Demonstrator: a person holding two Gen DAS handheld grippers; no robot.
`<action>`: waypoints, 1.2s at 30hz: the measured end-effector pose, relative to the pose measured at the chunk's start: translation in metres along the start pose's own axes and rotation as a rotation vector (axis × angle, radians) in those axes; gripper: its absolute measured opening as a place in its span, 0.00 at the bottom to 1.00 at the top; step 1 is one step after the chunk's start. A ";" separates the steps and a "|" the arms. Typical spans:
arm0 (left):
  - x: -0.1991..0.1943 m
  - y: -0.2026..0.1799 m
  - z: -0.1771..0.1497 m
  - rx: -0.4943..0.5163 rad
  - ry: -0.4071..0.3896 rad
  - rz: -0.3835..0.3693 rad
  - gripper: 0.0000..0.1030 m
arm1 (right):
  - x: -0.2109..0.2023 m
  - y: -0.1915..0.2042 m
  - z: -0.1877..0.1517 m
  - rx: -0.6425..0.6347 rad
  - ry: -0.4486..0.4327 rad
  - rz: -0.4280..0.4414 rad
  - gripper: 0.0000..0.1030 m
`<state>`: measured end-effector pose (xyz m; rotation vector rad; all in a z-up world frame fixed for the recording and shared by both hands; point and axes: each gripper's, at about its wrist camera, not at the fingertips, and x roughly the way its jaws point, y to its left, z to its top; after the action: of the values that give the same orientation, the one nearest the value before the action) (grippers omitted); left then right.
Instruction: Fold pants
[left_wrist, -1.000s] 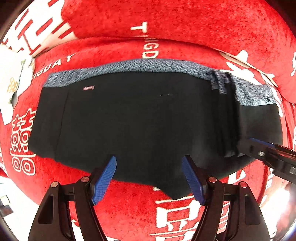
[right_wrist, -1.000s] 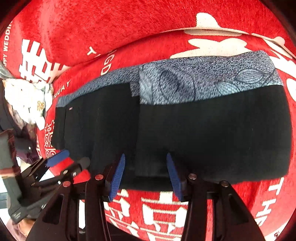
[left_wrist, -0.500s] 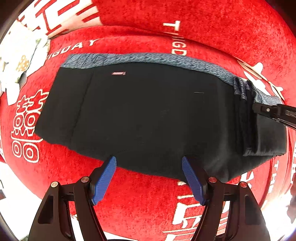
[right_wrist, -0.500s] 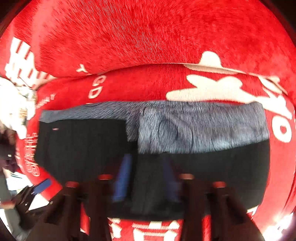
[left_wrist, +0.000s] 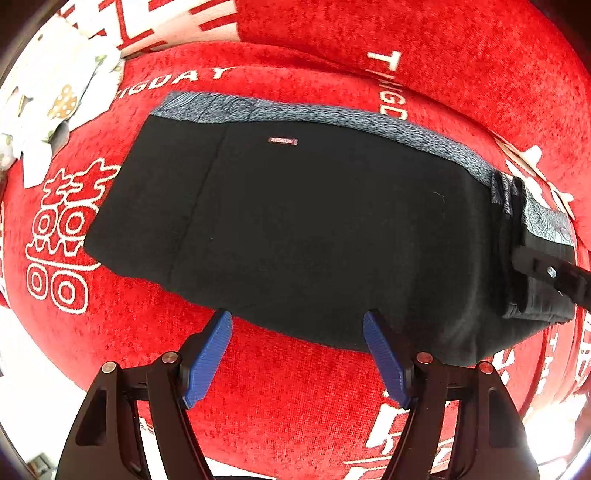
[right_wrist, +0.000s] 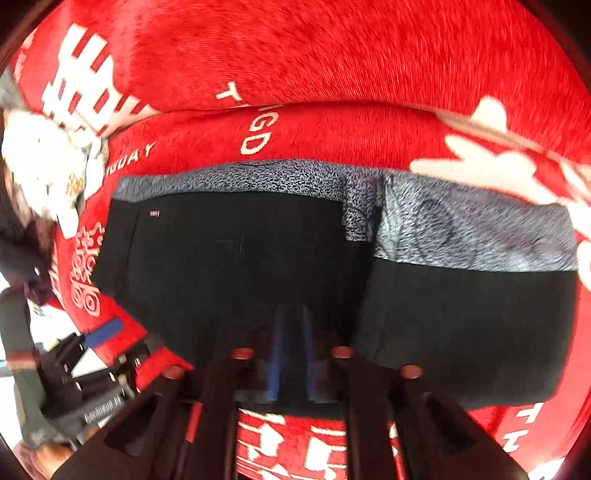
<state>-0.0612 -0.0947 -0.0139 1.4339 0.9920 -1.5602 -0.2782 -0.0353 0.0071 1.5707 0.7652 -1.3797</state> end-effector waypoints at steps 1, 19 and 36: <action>0.000 0.002 0.000 -0.006 0.000 -0.001 0.72 | -0.002 0.001 -0.001 -0.007 0.003 -0.015 0.41; -0.003 0.048 0.003 -0.047 0.047 0.006 0.72 | 0.011 0.026 -0.038 0.065 0.062 -0.047 0.61; 0.008 0.084 0.003 -0.126 0.045 0.016 0.84 | 0.022 0.035 -0.036 0.083 0.079 -0.075 0.66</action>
<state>0.0149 -0.1303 -0.0251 1.3912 1.0826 -1.4338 -0.2281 -0.0199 -0.0074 1.6841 0.8314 -1.4267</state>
